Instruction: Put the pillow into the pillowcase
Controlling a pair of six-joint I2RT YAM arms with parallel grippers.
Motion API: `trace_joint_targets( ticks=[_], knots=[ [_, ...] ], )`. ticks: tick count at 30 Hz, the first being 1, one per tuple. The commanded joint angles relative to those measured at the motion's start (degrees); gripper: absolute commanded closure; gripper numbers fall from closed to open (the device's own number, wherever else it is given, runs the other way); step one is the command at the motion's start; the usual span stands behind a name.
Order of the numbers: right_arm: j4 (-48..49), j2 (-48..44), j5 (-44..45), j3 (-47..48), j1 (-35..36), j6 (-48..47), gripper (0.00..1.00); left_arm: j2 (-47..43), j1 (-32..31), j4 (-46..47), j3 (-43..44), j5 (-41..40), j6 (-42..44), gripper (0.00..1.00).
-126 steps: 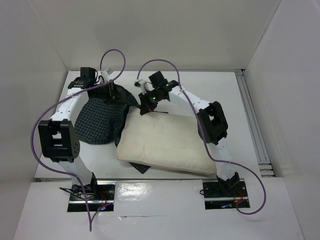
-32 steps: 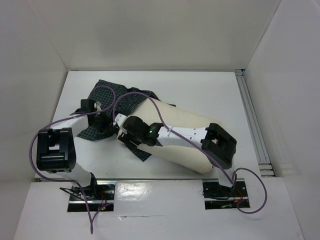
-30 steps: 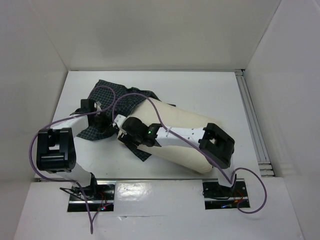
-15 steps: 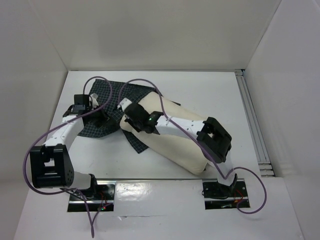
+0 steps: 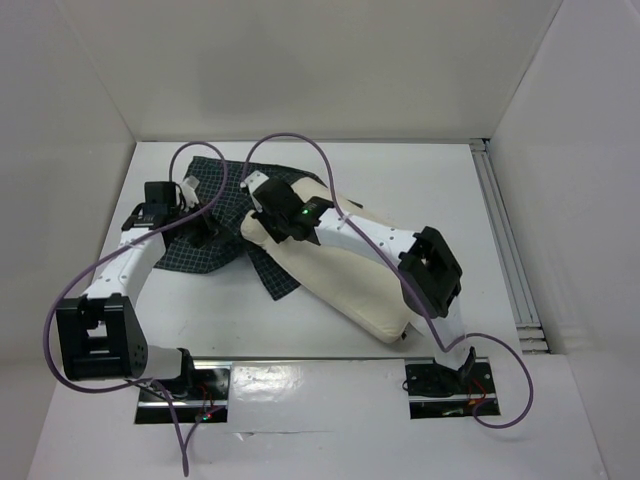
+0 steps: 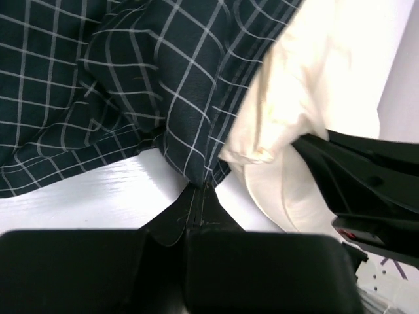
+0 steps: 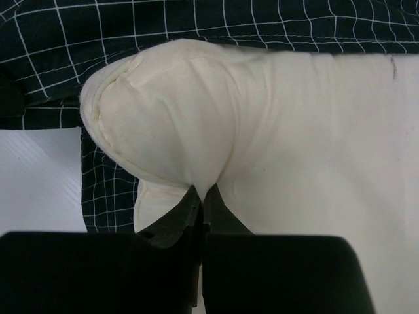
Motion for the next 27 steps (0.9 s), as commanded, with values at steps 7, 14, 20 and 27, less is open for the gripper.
trace_joint_targets(
  ticks=[7, 14, 20, 27],
  knots=[
    [2.36, 5.49, 0.13, 2.80, 1.49, -0.12, 1.00, 0.27, -0.67, -3.39, 5.95, 5.90, 2.74, 1.00],
    [2.09, 7.61, 0.23, 0.08, 3.26, -0.74, 1.00, 0.27, -0.67, -2.87, 8.23, 7.93, 2.21, 1.00],
    [3.14, 5.24, 0.93, -3.35, 3.78, 0.40, 1.00, 0.80, -0.67, -1.81, 7.70, 6.17, 0.20, 1.00],
    [3.67, 3.92, 2.95, -6.69, 2.65, 0.93, 1.00, -5.00, 1.88, 5.40, 1.99, 8.19, -4.82, 1.00]
  ],
)
